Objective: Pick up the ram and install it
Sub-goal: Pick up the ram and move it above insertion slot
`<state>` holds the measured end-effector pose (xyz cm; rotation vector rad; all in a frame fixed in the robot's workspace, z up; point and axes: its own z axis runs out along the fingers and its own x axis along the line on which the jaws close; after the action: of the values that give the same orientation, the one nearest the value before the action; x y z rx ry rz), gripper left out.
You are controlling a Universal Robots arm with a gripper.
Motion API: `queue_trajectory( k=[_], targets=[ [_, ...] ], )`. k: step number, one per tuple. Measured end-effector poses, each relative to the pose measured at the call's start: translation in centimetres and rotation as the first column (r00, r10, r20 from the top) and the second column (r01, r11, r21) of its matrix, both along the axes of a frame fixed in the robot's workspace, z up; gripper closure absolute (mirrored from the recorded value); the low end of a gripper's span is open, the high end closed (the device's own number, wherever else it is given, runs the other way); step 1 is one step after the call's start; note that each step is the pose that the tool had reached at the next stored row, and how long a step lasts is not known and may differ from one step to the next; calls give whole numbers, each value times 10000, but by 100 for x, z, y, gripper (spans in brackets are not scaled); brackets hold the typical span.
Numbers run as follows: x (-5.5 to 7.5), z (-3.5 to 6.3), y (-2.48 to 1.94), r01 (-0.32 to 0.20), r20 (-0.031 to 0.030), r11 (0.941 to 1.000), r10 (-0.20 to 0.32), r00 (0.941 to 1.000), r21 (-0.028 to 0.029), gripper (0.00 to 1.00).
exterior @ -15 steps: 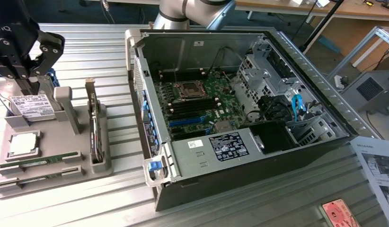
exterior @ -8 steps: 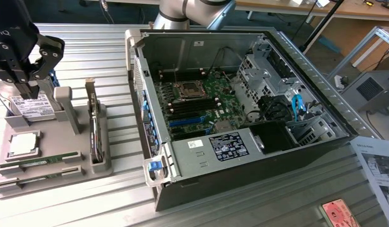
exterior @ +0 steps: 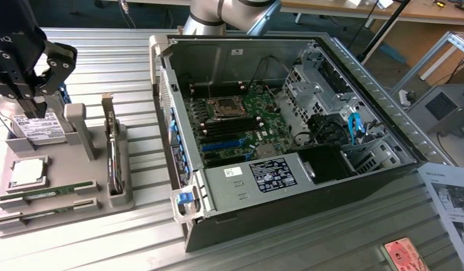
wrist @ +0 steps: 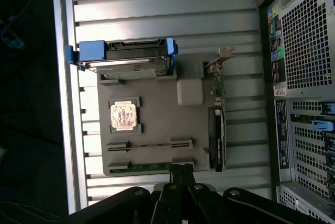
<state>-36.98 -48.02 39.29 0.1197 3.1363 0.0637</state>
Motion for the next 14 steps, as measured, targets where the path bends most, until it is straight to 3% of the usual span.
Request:
queue_trajectory(
  k=[7,14],
  targets=[
    [0,0,0,-24,0,10000,24,10000,0,89],
    [0,0,0,-403,0,9992,403,9992,0,89]
  ],
)
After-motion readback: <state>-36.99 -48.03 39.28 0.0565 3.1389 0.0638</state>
